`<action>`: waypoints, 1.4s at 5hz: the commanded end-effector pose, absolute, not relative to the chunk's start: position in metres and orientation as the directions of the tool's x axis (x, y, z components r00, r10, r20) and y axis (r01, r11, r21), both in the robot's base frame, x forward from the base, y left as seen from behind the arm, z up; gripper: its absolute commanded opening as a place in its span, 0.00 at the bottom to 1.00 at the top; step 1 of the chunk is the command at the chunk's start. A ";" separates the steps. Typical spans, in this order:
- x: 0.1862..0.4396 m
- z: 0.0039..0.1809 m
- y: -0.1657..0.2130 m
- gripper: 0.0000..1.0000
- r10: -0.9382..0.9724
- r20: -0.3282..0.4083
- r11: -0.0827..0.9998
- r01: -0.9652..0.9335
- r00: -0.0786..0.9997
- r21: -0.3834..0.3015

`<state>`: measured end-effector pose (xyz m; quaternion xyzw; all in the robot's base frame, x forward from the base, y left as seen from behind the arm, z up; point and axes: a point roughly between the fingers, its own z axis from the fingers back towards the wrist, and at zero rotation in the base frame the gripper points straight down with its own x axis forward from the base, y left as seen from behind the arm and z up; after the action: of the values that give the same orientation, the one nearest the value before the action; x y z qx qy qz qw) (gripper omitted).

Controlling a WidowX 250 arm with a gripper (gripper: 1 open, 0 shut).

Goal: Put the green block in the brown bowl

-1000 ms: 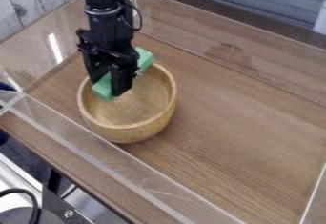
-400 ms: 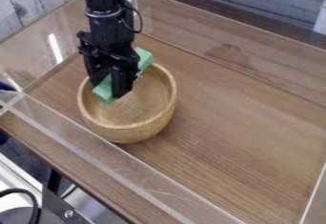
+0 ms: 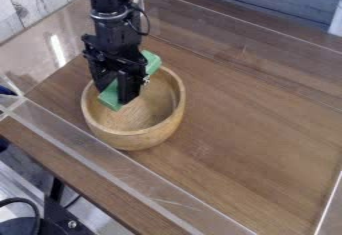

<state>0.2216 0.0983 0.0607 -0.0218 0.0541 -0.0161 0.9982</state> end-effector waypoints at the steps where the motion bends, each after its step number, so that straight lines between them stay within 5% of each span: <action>1: 0.226 0.064 0.101 0.00 -0.033 -0.091 0.999 0.030 0.995 -0.036; 7: 0.234 0.057 0.092 0.00 -0.052 -0.110 0.998 0.047 0.993 -0.049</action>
<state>0.2238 0.0887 0.0478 -0.0323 0.0762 -0.0237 0.9963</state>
